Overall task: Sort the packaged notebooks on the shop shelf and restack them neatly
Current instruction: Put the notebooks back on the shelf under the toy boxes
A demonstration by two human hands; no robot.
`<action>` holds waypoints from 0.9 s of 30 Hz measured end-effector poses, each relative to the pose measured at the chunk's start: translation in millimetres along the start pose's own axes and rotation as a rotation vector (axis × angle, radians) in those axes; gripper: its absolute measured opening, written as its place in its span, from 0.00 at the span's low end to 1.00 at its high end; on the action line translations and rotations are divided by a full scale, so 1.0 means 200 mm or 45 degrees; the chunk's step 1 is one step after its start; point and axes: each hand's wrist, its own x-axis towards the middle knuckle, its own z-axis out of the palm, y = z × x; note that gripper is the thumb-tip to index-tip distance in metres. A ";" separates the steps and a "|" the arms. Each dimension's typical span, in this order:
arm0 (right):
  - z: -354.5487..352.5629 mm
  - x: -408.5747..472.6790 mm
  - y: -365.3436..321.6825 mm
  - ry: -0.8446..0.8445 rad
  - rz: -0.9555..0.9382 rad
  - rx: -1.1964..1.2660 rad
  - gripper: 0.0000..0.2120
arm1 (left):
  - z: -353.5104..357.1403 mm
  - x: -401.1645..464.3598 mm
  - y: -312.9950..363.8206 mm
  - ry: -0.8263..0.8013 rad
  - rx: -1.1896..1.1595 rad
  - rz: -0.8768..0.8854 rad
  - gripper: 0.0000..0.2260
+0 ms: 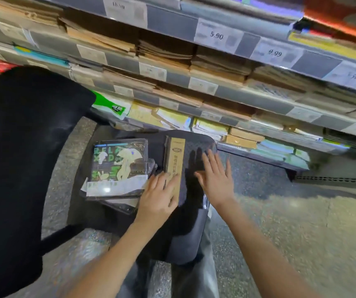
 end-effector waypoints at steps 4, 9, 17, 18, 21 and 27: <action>0.10 0.01 0.06 -0.119 0.055 0.060 0.31 | 0.18 -0.04 -0.02 -0.128 -0.132 -0.051 0.28; 0.18 0.04 0.10 -0.237 0.134 0.118 0.35 | 0.27 -0.04 -0.02 -0.297 -0.166 -0.193 0.32; 0.18 0.06 0.08 -0.238 0.197 0.577 0.39 | 0.38 0.01 -0.06 -0.529 -0.390 -0.469 0.41; 0.18 0.06 0.07 -0.231 0.215 0.624 0.40 | 0.38 0.01 -0.06 -0.535 -0.387 -0.467 0.42; 0.18 0.07 0.05 -0.200 0.234 0.724 0.39 | 0.40 0.02 -0.05 -0.507 -0.426 -0.455 0.43; 0.16 0.06 -0.02 -0.121 0.296 0.902 0.35 | 0.40 0.06 -0.01 -0.443 -0.708 -0.608 0.45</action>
